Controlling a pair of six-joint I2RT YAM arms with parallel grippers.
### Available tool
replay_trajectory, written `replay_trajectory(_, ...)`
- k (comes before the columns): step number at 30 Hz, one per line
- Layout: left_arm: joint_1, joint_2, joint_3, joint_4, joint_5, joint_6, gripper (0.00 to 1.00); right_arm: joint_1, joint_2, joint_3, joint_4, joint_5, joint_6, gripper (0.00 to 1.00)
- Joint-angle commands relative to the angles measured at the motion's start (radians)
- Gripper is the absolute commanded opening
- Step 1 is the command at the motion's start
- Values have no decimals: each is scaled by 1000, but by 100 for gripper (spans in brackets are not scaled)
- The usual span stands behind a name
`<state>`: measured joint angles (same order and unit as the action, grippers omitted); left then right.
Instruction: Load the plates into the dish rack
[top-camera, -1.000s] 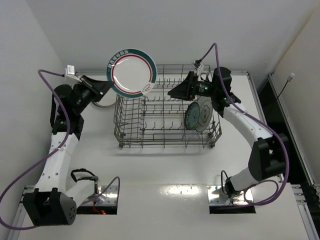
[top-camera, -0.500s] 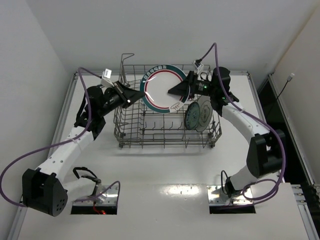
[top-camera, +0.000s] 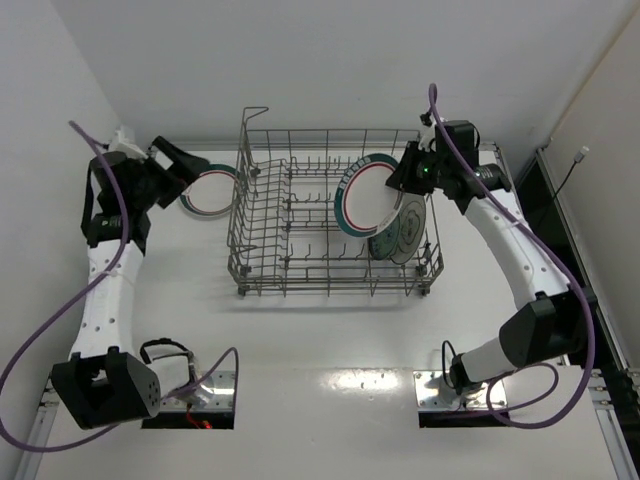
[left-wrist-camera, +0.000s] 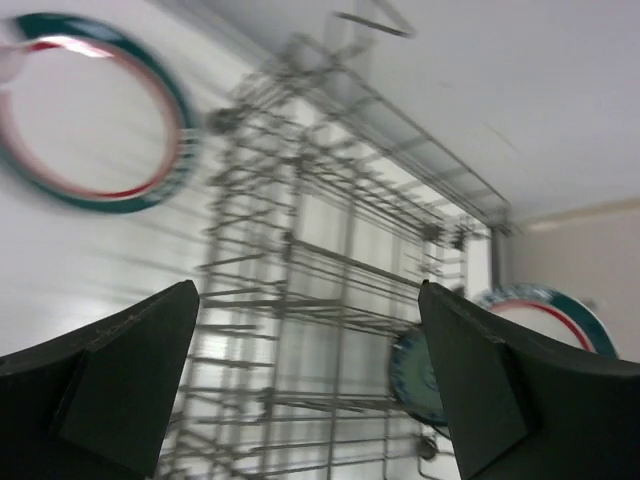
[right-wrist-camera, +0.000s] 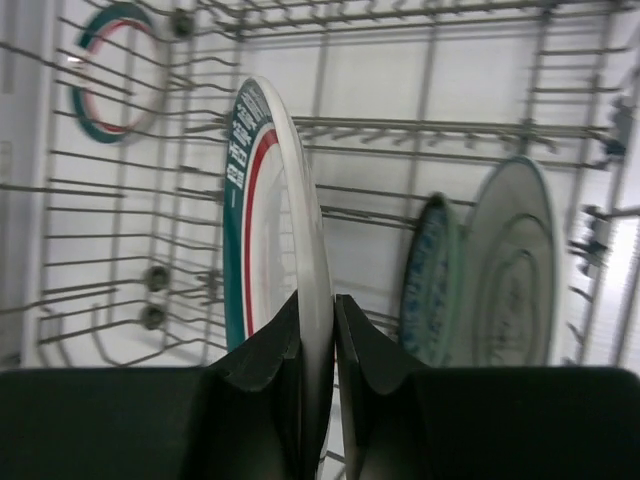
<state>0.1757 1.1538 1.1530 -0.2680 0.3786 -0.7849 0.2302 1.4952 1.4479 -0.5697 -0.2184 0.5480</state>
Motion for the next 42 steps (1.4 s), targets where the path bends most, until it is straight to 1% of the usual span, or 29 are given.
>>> replay_trajectory(1,139,-2,-59,-88,32,59,90,1,-20,49,-124,177,-97,0)
replay_trajectory(3,186,-2,-96,-65,87,27,90,1,-20,49,-137,221,-108,0)
replay_trajectory(5,197,-2,-105,-56,114,16,90,12,-10,58,-165,272,-132,0)
replay_trajectory(8,197,-2,-127,-36,114,16,90,32,36,97,-220,336,-169,0)
replay_trajectory(15,206,-2,-157,-27,94,16,90,64,45,111,-205,436,-206,0)
replay_trajectory(19,206,-2,-157,-27,85,16,90,115,103,123,-184,493,-227,0)
replay_trajectory(22,206,9,-167,-17,85,16,90,124,152,135,-183,504,-227,0)
replay_trajectory(25,206,30,-176,-17,62,27,90,164,197,144,-173,528,-227,0)
replay_trajectory(30,215,61,-196,-17,62,45,90,189,270,181,-196,507,-227,0)
replay_trajectory(35,215,90,-217,19,62,36,90,198,267,190,-219,473,-227,0)
replay_trajectory(38,215,125,-217,58,62,13,90,198,255,213,-219,436,-227,5)
replay_trajectory(39,215,138,-217,73,53,13,90,198,255,224,-243,416,-227,10)
replay_trajectory(41,215,187,-217,110,37,-11,90,198,255,264,-269,395,-237,15)
replay_trajectory(42,215,207,-217,121,37,-11,90,198,255,275,-289,384,-237,20)
